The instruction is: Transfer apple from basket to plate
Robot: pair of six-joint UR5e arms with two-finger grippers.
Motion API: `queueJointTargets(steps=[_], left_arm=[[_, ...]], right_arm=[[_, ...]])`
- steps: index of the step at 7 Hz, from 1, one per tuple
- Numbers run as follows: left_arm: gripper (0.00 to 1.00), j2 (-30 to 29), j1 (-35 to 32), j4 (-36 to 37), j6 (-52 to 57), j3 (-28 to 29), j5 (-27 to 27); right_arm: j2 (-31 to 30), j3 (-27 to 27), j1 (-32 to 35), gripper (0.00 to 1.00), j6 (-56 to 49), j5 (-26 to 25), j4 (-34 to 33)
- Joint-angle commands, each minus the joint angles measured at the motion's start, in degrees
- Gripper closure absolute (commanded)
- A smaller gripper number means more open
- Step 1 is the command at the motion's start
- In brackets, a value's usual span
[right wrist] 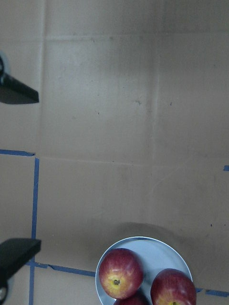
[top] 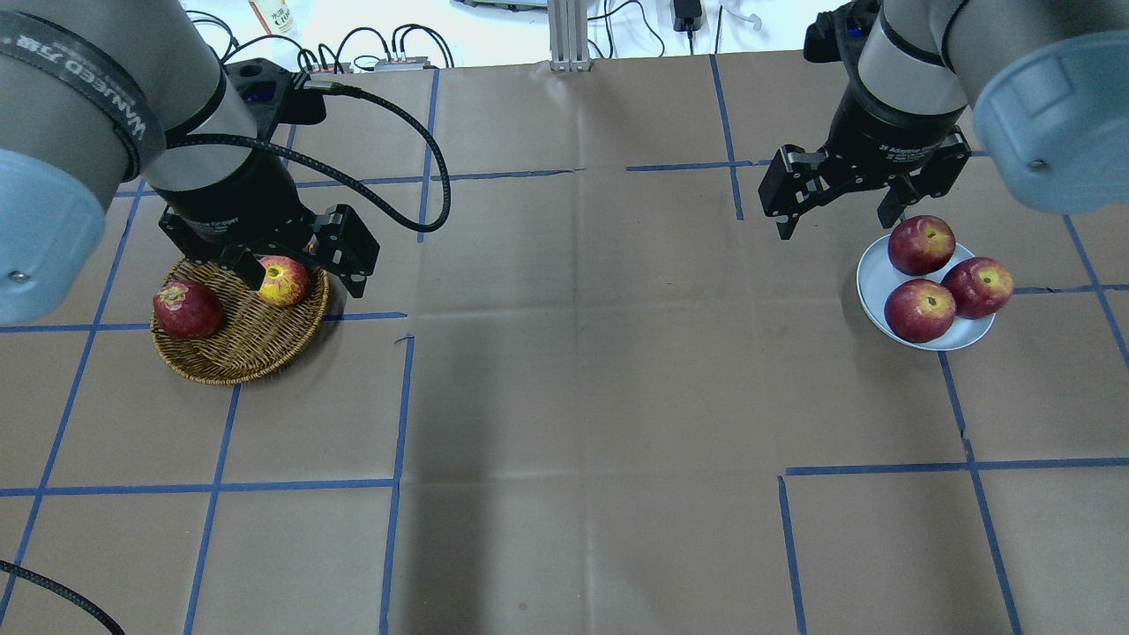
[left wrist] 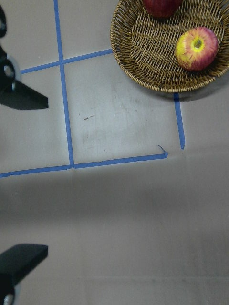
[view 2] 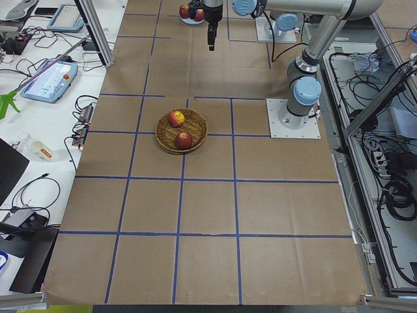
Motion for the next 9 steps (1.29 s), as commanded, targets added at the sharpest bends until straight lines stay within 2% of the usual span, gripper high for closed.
queueJointTargets(steps=[1, 9], left_arm=[[0.00, -0.07, 0.09, -0.13, 0.03, 0.05, 0.01], [0.00, 0.19, 0.09, -0.48, 0.47, 1.01, 0.45]], right_arm=[[0.22, -0.08, -0.07, 0.00, -0.25, -0.02, -0.34], [-0.22, -0.17, 0.02, 0.00, -0.08, 0.15, -0.87]])
